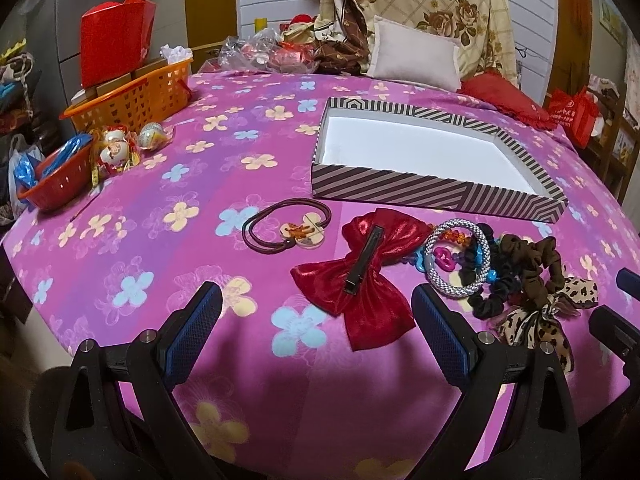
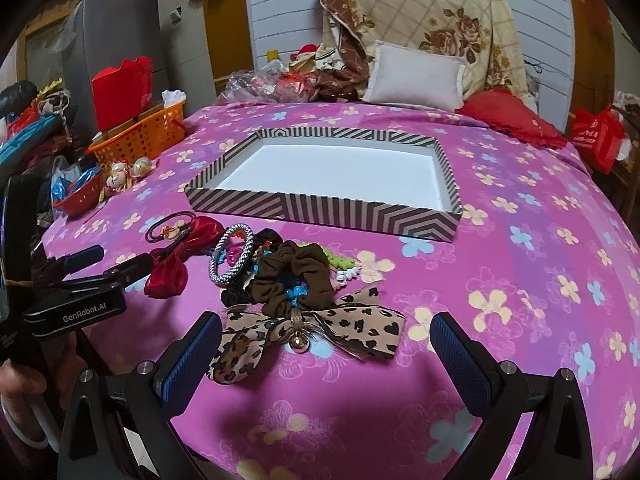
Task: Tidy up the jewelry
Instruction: 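Move both tools toward the red satin bow and leopard-print bow, then grasp the red satin bow with the left tool while the right grasps the leopard bow, then carry the red bow with the left tool while the right carries the leopard bow into the box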
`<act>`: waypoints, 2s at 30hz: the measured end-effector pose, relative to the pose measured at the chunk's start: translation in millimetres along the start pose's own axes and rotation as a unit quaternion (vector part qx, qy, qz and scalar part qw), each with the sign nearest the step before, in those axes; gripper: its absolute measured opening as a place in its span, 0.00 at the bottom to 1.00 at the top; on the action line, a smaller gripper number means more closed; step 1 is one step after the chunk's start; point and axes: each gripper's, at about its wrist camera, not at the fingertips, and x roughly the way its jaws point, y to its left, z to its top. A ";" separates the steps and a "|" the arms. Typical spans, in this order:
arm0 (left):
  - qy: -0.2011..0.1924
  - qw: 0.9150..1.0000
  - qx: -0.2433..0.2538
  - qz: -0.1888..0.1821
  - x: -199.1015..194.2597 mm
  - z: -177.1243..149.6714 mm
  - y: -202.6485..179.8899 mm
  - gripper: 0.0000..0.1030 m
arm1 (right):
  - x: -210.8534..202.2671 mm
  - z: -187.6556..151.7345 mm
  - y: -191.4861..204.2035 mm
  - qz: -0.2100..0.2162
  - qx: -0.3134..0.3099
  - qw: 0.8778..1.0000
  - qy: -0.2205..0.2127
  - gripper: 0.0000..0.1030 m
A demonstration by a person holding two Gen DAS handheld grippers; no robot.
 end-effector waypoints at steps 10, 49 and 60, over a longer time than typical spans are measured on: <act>0.013 0.999 0.046 0.001 13.7 19.1 -5.9 0.93 | 23.9 15.7 -3.1 0.031 -0.017 0.999 0.021 1.00; 0.047 0.995 0.042 -0.074 31.9 28.4 -11.3 0.13 | 45.8 13.8 -10.8 0.123 0.007 0.991 0.046 0.19; 0.033 0.995 0.034 -0.087 11.7 34.1 -8.4 0.13 | 23.5 25.8 -10.8 0.153 0.022 0.988 0.021 0.09</act>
